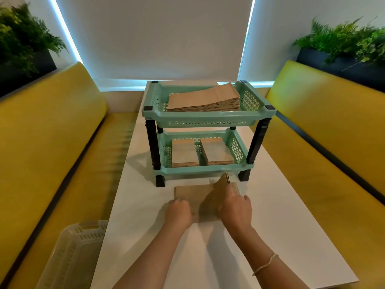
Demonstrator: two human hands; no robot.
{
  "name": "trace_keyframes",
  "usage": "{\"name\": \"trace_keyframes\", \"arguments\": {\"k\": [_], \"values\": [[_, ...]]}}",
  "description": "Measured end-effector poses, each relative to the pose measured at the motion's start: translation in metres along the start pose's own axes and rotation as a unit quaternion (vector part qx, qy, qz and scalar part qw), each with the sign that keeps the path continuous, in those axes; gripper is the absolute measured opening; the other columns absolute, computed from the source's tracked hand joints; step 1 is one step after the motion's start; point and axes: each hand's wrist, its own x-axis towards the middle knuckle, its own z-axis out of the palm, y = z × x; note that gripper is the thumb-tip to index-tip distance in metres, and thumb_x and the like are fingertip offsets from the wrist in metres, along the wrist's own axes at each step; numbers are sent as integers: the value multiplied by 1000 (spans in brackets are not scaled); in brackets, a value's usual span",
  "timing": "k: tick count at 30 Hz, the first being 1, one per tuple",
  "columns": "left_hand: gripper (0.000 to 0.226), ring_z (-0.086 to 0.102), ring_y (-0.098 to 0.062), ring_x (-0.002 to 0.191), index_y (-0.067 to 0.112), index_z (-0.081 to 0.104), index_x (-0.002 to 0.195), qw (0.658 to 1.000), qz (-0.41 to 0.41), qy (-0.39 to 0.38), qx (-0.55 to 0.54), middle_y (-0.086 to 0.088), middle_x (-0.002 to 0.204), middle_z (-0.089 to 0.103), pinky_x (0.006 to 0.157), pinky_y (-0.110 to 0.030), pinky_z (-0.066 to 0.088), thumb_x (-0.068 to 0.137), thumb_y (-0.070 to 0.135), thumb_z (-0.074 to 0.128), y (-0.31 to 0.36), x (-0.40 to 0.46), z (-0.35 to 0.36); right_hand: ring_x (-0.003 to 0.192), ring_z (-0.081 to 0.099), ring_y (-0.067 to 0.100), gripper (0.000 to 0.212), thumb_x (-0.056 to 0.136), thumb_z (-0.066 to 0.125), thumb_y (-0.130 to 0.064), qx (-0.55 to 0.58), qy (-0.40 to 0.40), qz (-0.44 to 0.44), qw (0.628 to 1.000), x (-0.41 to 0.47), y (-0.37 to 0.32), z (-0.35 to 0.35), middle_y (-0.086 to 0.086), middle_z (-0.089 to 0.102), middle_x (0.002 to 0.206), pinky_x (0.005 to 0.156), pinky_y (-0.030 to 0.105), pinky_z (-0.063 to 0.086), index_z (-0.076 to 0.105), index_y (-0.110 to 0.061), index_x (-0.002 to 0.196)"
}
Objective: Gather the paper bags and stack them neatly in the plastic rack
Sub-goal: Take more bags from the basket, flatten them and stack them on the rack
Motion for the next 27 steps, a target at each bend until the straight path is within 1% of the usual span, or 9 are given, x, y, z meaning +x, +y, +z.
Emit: {"name": "trace_keyframes", "arguments": {"k": [5,8,11,14,17,20,22,24,27], "values": [[46,42,-25,123,14,51,132,1000,5,9,2,-8,137,45,101,-32,37,91,32,58,-1,1,2,93,61,23,48,86,64,-19,27,-15,7,999,2,2,3,5,62,110,87,35,51,38,-15,127],[45,43,-25,122,15,52,130,1000,9,15,-2,-7,135,46,99,-33,39,90,34,58,-2,2,4,97,60,25,54,83,66,-10,167,-32,51,984,5,3,-3,7,59,115,79,34,54,41,-16,130],[57,43,-25,124,13,44,134,999,-5,36,-33,-7,136,45,99,-34,40,85,37,64,-4,1,3,102,57,27,51,83,58,-1,262,-77,119,955,16,10,-14,13,57,121,84,33,50,45,-9,132],[104,33,-28,135,13,15,148,977,-67,74,-189,-11,148,31,107,-40,35,70,38,79,-9,-1,1,90,57,25,26,82,54,3,348,-153,163,911,19,27,-28,13,60,102,84,37,50,57,-2,106],[123,38,-26,133,21,8,149,889,-55,86,-446,-7,147,36,107,-46,37,57,29,89,-17,-8,-5,91,60,29,20,78,54,9,393,-182,150,889,9,50,-41,13,62,93,85,43,53,62,-4,90],[91,55,-22,117,19,34,139,807,32,70,-586,-5,128,56,94,-39,51,63,12,84,-23,-32,-8,95,62,33,30,74,56,12,471,-189,99,856,-12,73,-42,16,66,98,85,46,53,67,-11,89],[65,58,-16,108,21,53,121,774,67,71,-625,0,117,60,85,-29,55,65,5,81,-23,-50,-3,93,63,30,31,71,62,10,501,-173,96,842,-30,83,-35,16,66,98,75,36,54,66,-13,91],[53,59,-11,100,23,61,104,767,69,69,-635,4,107,63,80,-22,54,61,0,81,-21,-63,11,84,62,20,32,74,62,14,499,-143,109,848,-48,85,-24,10,66,91,65,24,49,64,-16,86],[45,66,-10,82,19,65,89,766,51,60,-638,8,79,73,68,-15,52,58,-10,81,-13,-77,31,81,63,20,34,72,62,17,501,-84,116,854,-64,84,-6,6,68,85,65,26,50,68,-16,79]]}}
